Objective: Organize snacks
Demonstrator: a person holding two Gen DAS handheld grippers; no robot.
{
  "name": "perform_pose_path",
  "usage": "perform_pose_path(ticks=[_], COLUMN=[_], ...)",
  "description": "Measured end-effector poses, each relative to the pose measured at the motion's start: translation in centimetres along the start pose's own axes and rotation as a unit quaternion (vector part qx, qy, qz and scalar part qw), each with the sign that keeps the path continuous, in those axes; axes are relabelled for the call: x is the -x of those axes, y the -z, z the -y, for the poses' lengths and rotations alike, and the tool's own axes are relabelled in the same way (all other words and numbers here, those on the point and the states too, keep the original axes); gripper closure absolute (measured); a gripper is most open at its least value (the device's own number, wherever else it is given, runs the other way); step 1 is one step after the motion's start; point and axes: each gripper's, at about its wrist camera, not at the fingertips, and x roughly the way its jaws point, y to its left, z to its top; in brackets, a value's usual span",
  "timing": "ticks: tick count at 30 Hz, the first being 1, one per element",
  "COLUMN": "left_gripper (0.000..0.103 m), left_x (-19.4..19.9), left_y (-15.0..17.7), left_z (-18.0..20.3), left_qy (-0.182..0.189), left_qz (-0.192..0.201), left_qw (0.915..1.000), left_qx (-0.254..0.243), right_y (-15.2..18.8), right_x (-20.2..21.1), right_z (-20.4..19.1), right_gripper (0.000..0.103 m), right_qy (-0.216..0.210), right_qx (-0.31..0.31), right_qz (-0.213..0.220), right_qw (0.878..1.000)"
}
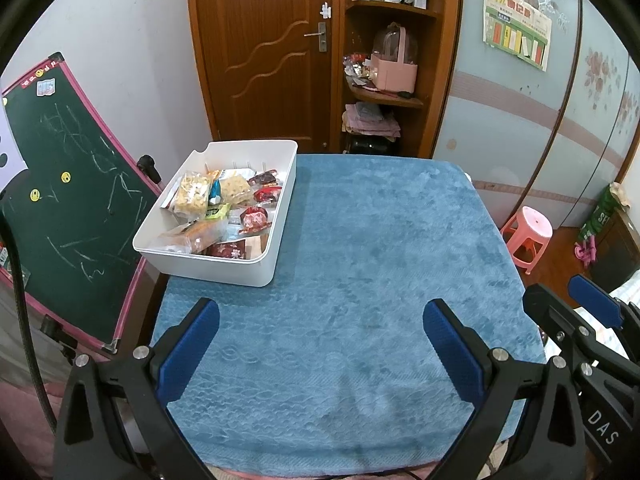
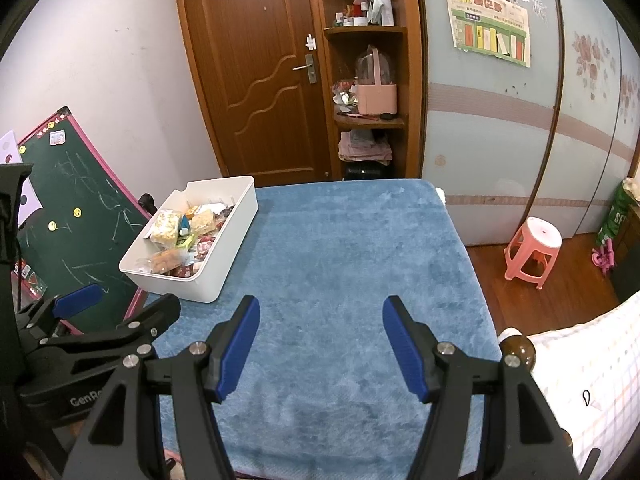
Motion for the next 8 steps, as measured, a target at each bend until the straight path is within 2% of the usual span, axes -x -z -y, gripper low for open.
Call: perform_pose_path(ticks=[8], left_gripper=[0.002], left_x=[0.01], left_y=[-0.03], left_z=[-0.02], left_qy=[0.000], left_qz=[-0.001], left_qw=[1.0000], left_qx=[0.001], right_y=[-0.03], right_x=[-0.01], right_z=[-0.02], right_gripper=[0.038], right_qy=[0.000], right_qx=[0.000], right_qz=[-0.001], right_qw=[1.000])
